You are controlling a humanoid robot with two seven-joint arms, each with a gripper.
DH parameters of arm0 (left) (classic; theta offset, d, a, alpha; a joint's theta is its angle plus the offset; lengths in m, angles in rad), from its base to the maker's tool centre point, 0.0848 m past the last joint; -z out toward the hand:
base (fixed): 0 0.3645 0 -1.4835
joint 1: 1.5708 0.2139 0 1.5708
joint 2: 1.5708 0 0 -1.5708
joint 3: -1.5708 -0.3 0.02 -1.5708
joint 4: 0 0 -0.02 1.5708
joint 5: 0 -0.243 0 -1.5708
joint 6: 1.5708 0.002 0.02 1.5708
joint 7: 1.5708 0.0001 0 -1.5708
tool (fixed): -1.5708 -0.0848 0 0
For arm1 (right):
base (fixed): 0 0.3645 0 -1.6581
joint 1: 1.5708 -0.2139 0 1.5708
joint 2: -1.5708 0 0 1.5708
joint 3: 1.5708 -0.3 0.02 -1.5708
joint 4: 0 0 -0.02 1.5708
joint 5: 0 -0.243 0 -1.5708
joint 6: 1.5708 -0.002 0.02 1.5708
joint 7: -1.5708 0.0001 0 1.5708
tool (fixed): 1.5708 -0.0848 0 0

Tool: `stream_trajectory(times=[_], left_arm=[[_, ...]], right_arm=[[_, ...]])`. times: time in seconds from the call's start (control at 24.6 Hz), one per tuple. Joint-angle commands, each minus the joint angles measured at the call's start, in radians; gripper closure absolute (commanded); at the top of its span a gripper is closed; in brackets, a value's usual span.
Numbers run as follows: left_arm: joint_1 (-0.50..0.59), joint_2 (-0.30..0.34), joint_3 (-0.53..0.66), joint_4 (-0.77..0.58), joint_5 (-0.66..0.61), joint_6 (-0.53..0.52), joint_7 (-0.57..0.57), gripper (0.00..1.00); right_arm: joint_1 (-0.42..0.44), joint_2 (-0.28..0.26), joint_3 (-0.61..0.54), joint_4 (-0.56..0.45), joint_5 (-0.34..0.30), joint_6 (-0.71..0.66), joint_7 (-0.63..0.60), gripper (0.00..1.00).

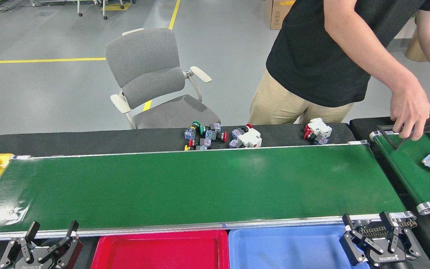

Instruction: Pick switch part from conveyor to tray

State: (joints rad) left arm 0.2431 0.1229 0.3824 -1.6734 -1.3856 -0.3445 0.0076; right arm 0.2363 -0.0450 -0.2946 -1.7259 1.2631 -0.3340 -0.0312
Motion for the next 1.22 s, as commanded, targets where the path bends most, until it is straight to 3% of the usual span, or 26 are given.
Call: stream_trajectory(times=[0.0, 0.41, 1.18], left_arm=[[-0.002, 0.011, 0.012, -0.008, -0.001, 0.009, 0.003, 0.00], [0.022, 0.001, 0.064, -0.009, 0.013, 0.002, 0.017, 0.00], [0.027, -0.005, 0.076, -0.009, 0.017, -0.030, 0.015, 0.00]], right_arm=[[0.000, -0.004, -0.012, -0.012, -0.004, 0.001, -0.007, 0.01], [0.047, -0.009, -0.057, -0.012, -0.004, -0.003, -0.009, 0.01], [0.038, -0.026, -0.103, 0.006, -0.004, 0.001, -0.006, 0.00]])
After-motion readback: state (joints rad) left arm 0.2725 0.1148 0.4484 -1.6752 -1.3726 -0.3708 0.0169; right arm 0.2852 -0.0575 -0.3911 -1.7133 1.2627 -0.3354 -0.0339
